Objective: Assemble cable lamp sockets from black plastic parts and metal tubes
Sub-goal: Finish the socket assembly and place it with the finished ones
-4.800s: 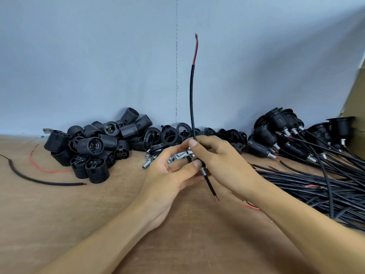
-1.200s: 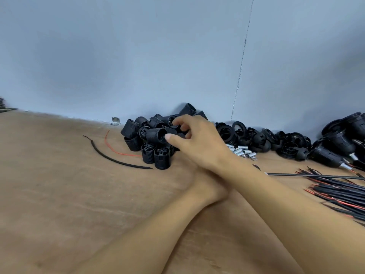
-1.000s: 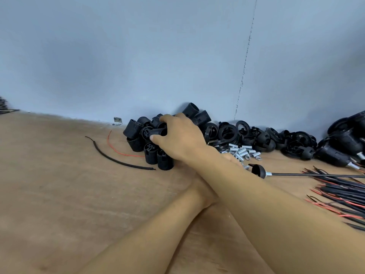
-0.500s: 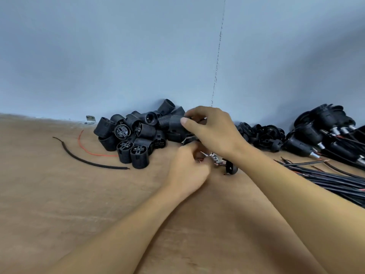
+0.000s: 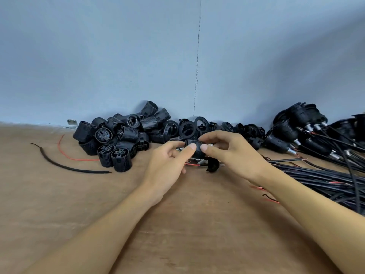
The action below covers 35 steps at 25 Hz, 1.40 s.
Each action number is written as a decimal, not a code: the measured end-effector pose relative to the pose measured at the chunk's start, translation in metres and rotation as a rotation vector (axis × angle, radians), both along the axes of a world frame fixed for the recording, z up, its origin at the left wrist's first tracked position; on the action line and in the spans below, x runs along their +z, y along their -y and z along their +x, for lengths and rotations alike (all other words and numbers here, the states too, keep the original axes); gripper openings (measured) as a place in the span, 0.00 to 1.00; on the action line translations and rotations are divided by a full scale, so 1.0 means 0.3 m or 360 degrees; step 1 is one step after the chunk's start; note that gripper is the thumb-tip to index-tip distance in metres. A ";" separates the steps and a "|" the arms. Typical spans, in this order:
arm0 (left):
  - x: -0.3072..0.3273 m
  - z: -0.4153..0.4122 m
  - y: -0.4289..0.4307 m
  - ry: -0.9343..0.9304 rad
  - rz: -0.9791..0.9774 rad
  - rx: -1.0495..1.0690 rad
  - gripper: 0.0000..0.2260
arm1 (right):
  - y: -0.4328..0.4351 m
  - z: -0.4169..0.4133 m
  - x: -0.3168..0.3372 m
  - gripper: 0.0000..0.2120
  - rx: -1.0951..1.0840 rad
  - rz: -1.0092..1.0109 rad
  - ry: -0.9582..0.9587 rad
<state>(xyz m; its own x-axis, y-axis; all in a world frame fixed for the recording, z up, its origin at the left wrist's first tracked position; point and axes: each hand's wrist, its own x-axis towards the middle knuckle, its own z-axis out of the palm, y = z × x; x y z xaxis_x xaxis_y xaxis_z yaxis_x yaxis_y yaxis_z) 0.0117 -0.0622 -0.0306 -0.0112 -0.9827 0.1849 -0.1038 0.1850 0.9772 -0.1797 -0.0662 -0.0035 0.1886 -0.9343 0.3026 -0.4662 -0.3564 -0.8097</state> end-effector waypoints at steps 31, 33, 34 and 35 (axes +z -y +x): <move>0.000 -0.017 -0.045 0.0163 -0.0489 -0.0136 0.16 | -0.183 -0.073 0.001 0.15 0.0087 -0.0477 -0.1248; -0.002 -0.020 -0.046 0.0187 -0.0514 -0.0124 0.16 | -0.188 -0.069 0.000 0.06 0.0264 -0.0494 -0.1196; -0.003 -0.022 -0.047 0.0208 -0.0528 -0.0122 0.17 | -0.191 -0.069 -0.004 0.06 0.0321 -0.0497 -0.1174; -0.005 -0.023 -0.047 0.0223 -0.0538 -0.0126 0.17 | -0.193 -0.069 -0.010 0.05 0.0352 -0.0507 -0.1155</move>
<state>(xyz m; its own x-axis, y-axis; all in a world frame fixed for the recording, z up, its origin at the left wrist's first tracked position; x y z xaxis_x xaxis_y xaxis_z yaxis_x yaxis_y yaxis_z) 0.0047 -0.0480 -0.0321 -0.1330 -0.8614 0.4901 -0.2047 0.5077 0.8369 -0.2006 -0.0083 -0.0066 0.6090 -0.7425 0.2790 -0.7270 -0.6631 -0.1780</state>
